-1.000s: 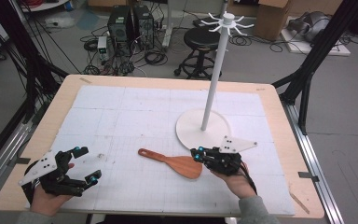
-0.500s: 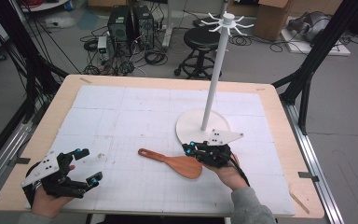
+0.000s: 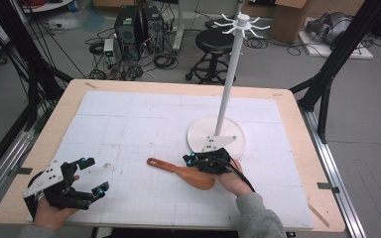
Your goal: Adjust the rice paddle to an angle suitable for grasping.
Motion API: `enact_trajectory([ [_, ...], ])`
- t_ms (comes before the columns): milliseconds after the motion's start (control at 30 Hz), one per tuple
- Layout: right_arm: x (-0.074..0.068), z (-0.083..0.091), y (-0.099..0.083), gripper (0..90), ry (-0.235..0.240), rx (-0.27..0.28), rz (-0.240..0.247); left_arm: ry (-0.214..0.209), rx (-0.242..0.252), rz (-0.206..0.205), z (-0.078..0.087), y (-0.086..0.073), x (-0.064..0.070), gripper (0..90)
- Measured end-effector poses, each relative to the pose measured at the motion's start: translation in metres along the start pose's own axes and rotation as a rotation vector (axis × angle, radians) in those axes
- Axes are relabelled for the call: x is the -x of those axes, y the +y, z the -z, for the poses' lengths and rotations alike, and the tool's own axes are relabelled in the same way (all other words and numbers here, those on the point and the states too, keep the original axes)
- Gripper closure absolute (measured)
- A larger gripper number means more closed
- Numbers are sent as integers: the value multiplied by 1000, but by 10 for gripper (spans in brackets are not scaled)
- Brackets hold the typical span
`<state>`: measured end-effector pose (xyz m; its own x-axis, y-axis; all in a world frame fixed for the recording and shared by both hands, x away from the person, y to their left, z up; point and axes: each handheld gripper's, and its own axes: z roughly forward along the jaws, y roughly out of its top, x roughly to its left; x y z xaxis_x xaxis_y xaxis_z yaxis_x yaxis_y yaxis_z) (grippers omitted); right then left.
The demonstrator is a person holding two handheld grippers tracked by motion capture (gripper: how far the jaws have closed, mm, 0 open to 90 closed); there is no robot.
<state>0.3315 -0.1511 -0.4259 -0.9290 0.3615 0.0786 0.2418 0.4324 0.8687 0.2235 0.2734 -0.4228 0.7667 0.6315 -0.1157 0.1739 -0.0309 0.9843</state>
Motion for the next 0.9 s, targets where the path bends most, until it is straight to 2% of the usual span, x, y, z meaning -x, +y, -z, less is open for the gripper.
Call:
enact_trajectory([
  [233,1,-16,2,888,-2,-57,6,-3,-3,-2,0,0,2,26],
  [333,2,-21,2,888,-15,-75,34,-3,-1,0,0,-1,2,26],
  [533,3,-33,2,888,1,-112,40,-5,-10,-4,-1,-1,2,26],
  [600,4,-37,2,888,-15,-128,41,-3,-9,-2,0,-1,2,26],
  [900,5,-38,1,888,-7,-175,45,1,-5,-4,-1,-1,3,26],
])
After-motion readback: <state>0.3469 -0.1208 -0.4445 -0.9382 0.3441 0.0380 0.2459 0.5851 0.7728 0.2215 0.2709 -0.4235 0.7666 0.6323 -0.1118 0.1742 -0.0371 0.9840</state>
